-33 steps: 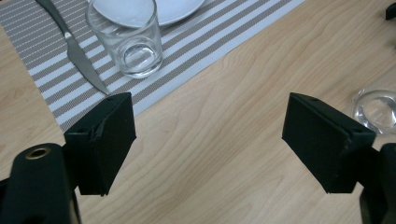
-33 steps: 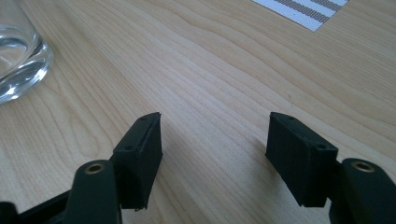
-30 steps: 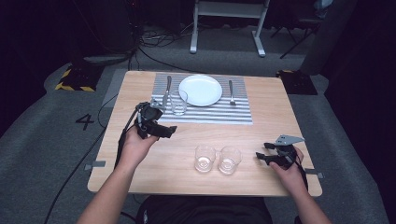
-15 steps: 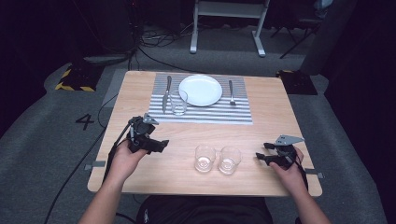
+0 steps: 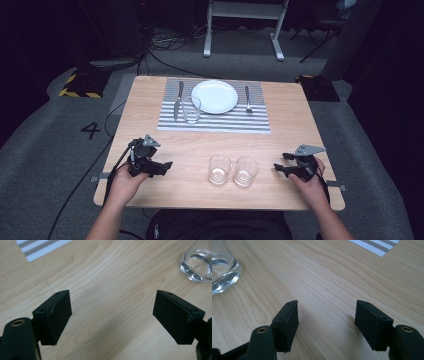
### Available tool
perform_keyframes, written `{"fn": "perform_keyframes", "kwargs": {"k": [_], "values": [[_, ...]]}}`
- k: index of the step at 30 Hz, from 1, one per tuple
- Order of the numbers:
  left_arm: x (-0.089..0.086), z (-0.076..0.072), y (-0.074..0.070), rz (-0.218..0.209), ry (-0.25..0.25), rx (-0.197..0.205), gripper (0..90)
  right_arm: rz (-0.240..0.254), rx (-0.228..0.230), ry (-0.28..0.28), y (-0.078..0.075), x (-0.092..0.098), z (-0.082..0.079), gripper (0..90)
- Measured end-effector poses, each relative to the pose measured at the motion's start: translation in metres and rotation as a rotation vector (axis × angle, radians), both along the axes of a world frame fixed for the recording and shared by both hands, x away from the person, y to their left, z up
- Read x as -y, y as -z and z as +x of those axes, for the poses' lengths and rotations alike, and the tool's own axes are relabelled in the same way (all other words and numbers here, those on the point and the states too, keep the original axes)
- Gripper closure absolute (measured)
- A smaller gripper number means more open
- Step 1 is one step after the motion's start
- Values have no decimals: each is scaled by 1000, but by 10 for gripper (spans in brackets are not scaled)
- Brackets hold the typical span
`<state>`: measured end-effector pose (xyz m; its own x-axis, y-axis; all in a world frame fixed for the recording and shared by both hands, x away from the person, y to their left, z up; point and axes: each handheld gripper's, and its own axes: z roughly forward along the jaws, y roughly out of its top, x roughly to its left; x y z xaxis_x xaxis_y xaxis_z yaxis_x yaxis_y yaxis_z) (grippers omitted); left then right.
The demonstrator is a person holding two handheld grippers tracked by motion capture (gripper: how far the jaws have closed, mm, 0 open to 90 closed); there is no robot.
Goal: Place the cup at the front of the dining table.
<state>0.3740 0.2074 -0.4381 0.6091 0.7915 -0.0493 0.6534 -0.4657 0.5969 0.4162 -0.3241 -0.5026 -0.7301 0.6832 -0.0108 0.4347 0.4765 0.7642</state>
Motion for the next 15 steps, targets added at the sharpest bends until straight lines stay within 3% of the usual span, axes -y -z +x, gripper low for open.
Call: {"fn": "perform_keyframes", "kwargs": {"k": [3,9,14,15], "values": [[0,-3,6,33,2,-3,156,1,-3,2,0,0,0,358],[2,-9,19,59,16,-21,156,2,-4,2,0,0,0,358],[4,-12,30,72,37,-31,155,1,-3,2,0,0,0,358],[5,-12,33,57,42,-49,155,2,-3,2,0,0,0,358]]}}
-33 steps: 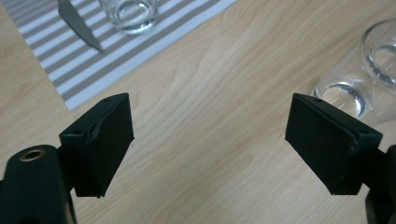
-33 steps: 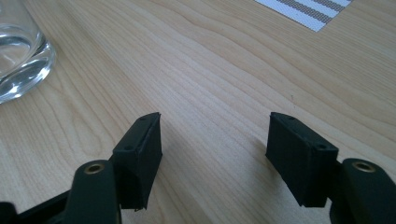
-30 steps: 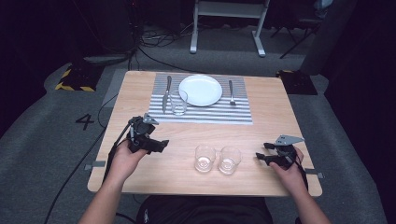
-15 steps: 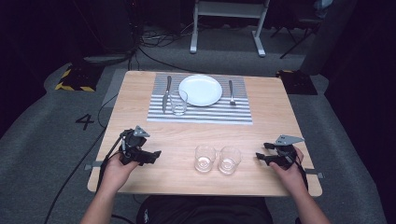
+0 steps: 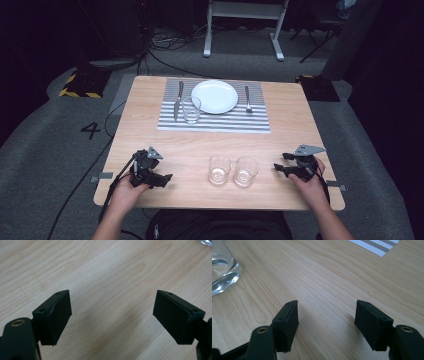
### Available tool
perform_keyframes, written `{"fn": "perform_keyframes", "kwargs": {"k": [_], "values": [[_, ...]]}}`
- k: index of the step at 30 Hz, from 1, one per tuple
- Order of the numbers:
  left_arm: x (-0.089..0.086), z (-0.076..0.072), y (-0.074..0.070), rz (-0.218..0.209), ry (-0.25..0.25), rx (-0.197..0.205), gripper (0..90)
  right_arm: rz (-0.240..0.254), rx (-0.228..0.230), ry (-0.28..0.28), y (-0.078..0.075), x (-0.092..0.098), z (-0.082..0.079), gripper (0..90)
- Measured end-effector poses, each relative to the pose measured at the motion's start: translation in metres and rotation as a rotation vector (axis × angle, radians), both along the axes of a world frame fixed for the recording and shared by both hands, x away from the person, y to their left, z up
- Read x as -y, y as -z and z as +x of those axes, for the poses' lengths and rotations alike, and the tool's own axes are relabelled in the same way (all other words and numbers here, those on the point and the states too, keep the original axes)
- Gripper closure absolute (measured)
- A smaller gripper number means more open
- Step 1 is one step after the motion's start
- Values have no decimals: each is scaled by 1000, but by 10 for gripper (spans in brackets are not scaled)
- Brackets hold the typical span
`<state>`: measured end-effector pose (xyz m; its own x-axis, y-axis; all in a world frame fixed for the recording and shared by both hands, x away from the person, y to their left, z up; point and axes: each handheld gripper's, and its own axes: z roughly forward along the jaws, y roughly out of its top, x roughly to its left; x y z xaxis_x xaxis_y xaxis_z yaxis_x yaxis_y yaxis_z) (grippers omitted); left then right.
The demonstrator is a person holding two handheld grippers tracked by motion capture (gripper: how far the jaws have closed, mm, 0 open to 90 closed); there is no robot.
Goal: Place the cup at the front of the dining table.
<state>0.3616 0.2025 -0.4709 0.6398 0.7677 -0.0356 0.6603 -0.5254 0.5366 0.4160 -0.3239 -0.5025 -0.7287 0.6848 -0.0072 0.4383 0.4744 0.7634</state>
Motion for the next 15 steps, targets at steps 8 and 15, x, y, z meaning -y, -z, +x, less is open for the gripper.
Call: {"fn": "perform_keyframes", "kwargs": {"k": [8,15], "values": [[3,-2,15,-14,5,-12,141,0,1,0,0,0,0,358],[-4,-11,31,-94,11,135,67,-1,2,0,0,0,0,358]]}}
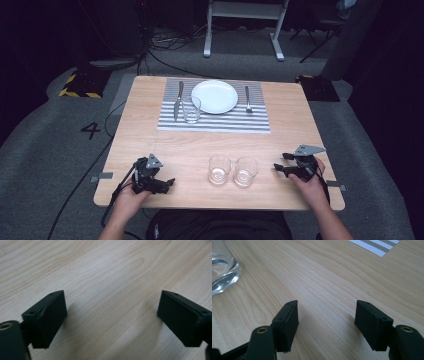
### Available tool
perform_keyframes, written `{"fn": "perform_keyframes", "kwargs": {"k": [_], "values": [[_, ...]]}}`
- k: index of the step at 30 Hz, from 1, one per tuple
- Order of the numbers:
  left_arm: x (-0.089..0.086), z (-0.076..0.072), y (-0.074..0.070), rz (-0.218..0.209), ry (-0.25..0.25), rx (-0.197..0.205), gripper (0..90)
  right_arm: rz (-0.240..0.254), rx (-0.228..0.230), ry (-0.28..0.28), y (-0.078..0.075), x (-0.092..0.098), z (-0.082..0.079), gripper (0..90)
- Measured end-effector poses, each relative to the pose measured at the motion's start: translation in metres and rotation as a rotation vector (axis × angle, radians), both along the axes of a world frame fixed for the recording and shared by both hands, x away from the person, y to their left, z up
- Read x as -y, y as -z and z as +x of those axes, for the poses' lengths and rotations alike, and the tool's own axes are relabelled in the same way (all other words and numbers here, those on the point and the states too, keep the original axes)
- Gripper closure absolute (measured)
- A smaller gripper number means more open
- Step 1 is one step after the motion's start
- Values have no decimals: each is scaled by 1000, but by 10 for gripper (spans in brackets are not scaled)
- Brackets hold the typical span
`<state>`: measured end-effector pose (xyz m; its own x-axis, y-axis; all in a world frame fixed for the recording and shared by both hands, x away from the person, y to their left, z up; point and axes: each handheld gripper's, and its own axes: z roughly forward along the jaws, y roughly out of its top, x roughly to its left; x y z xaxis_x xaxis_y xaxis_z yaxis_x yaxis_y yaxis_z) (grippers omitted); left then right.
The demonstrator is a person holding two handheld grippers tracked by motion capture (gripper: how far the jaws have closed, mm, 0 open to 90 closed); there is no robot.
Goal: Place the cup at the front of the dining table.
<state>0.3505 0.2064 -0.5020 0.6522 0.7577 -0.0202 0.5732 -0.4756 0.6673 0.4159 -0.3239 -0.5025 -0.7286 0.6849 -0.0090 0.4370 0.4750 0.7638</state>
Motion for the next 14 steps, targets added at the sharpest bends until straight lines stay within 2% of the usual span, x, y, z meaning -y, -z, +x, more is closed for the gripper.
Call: {"fn": "perform_keyframes", "kwargs": {"k": [14], "values": [[0,0,0,4,3,2,62,0,-1,1,0,0,0,358]]}}
